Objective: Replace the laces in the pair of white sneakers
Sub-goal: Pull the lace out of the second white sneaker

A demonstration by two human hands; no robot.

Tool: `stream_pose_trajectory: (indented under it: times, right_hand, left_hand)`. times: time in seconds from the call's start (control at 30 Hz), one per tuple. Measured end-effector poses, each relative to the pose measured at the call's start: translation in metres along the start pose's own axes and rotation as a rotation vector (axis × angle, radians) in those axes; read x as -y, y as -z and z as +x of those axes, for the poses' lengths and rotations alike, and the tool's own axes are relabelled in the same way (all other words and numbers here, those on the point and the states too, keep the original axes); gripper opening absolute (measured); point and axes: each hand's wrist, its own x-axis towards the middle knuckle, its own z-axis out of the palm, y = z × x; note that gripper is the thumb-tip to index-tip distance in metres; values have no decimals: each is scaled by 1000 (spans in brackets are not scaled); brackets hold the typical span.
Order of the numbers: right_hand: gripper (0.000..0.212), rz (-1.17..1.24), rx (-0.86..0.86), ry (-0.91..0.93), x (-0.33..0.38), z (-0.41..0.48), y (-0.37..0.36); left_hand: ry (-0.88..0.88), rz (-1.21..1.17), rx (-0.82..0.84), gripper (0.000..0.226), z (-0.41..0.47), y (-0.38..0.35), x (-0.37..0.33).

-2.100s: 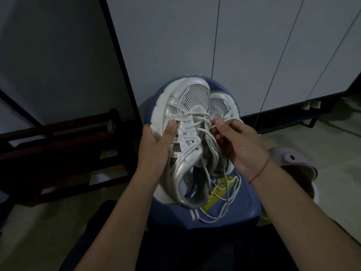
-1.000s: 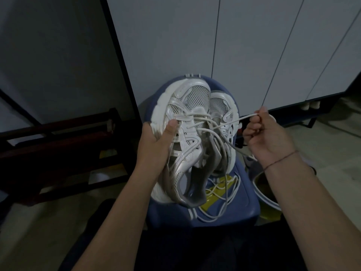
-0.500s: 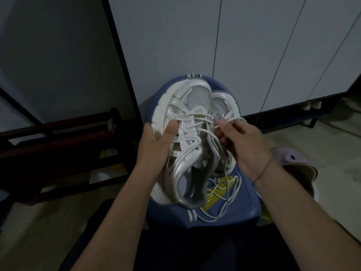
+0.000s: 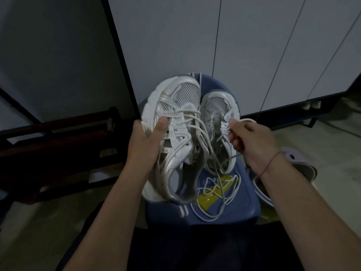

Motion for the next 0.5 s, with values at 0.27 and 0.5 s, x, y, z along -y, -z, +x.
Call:
stream_pose_trajectory:
  times: [0.27,0.5]
  right_hand:
    - [12,-327,203,401,14,-21,-17]
    - [16,-619,232,526,2,-28,-28]
  left_hand:
    - [-53,150,20,46,-8,-7,-3]
    - [-106,359,39,47,-11,-10,-1]
